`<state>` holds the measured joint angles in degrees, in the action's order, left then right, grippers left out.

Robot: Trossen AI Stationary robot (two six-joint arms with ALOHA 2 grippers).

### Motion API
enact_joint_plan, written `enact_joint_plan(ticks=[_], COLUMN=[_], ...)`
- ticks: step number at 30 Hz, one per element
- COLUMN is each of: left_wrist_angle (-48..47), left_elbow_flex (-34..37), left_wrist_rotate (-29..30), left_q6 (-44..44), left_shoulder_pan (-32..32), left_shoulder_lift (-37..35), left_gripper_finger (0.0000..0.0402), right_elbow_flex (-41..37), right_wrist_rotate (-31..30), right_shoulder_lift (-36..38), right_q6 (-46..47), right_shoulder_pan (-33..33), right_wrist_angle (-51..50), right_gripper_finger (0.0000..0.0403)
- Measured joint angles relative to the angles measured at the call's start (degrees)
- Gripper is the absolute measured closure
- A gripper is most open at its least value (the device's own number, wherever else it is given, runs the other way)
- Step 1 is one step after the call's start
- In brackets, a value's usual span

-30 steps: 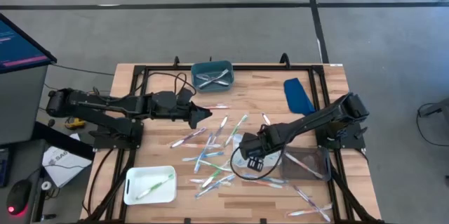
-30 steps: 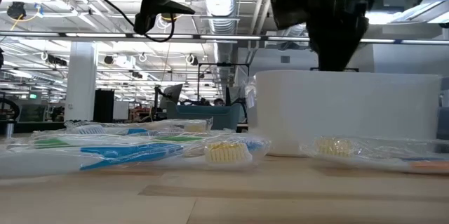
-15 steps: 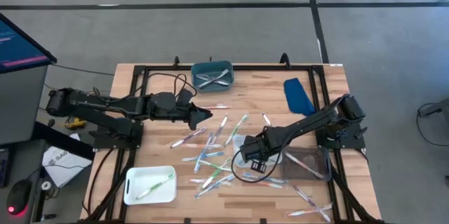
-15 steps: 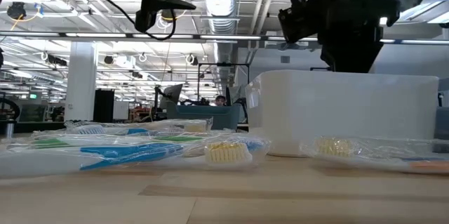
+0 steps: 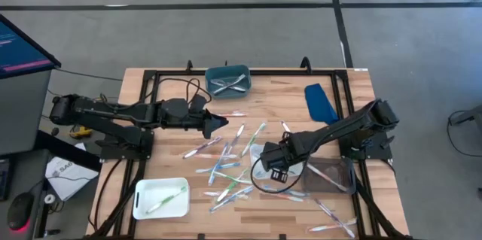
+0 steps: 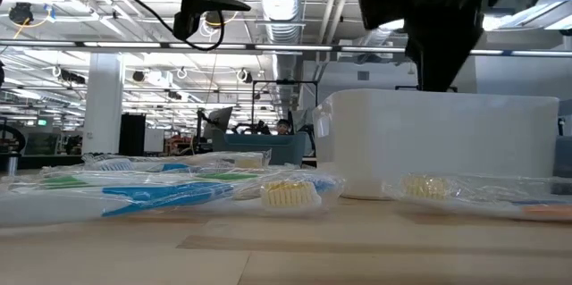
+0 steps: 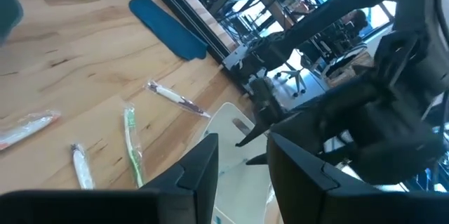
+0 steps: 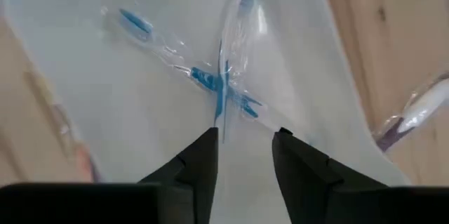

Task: Pick & Place Toothbrushes
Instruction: Put the green toothbrush into the bottom white bin

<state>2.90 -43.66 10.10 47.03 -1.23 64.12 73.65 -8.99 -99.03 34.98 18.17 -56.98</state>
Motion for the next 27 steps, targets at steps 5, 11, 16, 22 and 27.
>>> enact_joint_plan(ticks=[5, 11, 16, 22, 27], left_wrist_angle=[0.4, 1.2, 1.5, 1.8, 2.1], left_elbow_flex=[0.0, 0.0, 0.0, 0.0, 0.0], left_wrist_rotate=[0.1, 0.1, 0.1, 0.1, 0.1], left_q6=[0.0, 0.0, 0.0, 0.4, 0.4], left_shoulder_pan=[0.0, 0.0, 0.0, 0.0, 0.0], left_shoulder_lift=[0.0, 0.0, 0.0, 0.0, 0.0], left_gripper_finger=[0.0285, 0.0285, 0.0285, 0.0285, 0.0285], right_elbow_flex=[0.0, 0.0, 0.0, 0.0, 0.0], right_wrist_rotate=[-0.1, -0.1, -0.1, 0.1, 0.2], right_shoulder_lift=[4.9, 10.3, 13.8, 17.2, 19.3], right_q6=[0.0, -0.5, -1.0, -2.0, -2.0], right_shoulder_pan=[-1.7, -4.5, -6.2, -6.3, -6.3], right_wrist_angle=[0.1, 0.9, 1.6, 4.6, 8.8], right_gripper_finger=[0.0248, 0.0229, 0.0224, 0.023, 0.0237])
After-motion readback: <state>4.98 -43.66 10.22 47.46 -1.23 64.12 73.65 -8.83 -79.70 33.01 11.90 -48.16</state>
